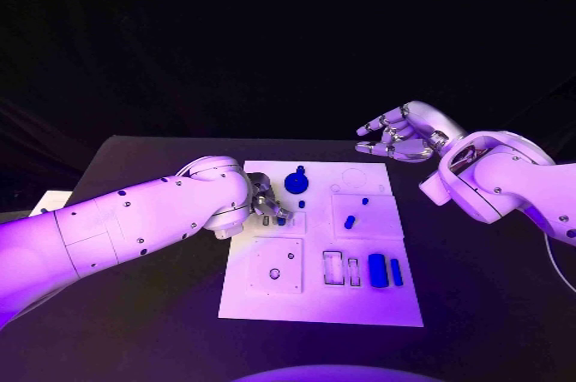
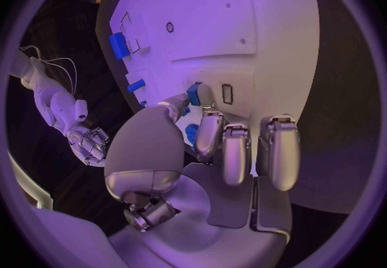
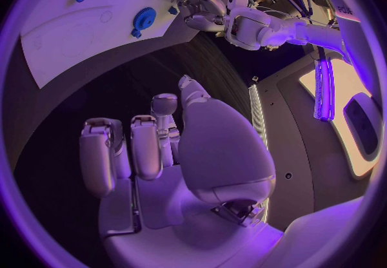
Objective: Assemble the parts on the task board
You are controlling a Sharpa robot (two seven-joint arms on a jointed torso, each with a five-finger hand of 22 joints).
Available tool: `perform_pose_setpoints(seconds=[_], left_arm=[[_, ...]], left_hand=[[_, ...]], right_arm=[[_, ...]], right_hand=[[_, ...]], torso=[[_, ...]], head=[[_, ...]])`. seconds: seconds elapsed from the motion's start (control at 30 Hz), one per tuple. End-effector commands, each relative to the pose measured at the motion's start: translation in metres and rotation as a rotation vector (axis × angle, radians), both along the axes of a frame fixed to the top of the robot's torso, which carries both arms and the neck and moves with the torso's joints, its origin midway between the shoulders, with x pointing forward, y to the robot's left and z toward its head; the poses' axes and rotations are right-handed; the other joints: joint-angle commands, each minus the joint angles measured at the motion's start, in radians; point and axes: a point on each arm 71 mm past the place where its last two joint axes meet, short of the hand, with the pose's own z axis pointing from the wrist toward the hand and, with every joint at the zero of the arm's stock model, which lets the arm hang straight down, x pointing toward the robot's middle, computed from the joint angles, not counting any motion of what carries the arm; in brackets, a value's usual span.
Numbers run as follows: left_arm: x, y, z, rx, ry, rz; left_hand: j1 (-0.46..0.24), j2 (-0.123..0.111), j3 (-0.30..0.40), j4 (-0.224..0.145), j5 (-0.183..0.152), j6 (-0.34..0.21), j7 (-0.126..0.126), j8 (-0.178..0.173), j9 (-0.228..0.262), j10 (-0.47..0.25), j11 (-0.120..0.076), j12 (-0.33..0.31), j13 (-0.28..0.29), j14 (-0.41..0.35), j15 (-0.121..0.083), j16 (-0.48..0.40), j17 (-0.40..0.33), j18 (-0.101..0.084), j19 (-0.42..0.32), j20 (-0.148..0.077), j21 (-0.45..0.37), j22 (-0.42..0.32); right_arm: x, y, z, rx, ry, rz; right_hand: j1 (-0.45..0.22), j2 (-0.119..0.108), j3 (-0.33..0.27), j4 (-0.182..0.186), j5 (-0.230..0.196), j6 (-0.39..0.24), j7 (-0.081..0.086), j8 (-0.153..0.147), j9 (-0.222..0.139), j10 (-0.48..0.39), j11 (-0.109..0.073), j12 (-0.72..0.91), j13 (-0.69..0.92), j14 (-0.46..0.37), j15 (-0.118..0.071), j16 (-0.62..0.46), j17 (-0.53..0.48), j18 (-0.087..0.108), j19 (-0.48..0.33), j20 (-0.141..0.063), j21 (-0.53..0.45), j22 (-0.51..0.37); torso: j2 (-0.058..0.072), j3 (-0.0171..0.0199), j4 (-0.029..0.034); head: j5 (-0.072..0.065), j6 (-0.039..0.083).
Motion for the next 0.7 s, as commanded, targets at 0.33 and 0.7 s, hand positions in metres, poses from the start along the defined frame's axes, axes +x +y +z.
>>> perform_pose_setpoints(seconds=[0.33, 0.7], left_arm=[[-0.0036, 0.0024, -0.0082, 0.029, 0.04, 0.009], [-0.0049, 0.005, -0.0062, 0.015, 0.027, 0.018]], left_hand=[[-0.041, 0.019, -0.149, 0.04, -0.01, 0.017, -0.005, -0.006, 0.009, 0.013, -0.004, 0.018, 0.019, 0.103, -0.007, 0.003, 0.263, -0.015, 0.086, -0.006, 0.007, 0.235], [-0.05, 0.043, -0.209, 0.041, -0.033, 0.018, -0.006, -0.007, 0.014, 0.014, -0.005, 0.018, 0.022, 0.103, -0.008, 0.003, 0.263, -0.015, 0.087, -0.007, 0.007, 0.236]], right_arm=[[-0.0005, 0.001, -0.0001, -0.004, -0.002, 0.012], [0.0, 0.0002, -0.0006, -0.007, 0.001, 0.015]], right_hand=[[-0.002, 0.004, -0.004, 0.006, 0.005, 0.006, 0.001, 0.005, 0.001, -0.008, 0.0, -0.005, -0.002, 0.04, 0.002, -0.006, -0.004, 0.006, -0.007, 0.0, -0.006, 0.101], [-0.004, 0.002, -0.006, 0.007, 0.005, 0.005, 0.001, 0.005, 0.001, -0.009, 0.0, -0.006, -0.003, 0.04, 0.002, -0.007, -0.005, 0.006, -0.007, 0.0, -0.005, 0.101]], torso=[[0.001, 0.0, 0.0004], [0.0, -0.0006, -0.0002]], head=[[0.001, 0.001], [-0.001, 0.001]])
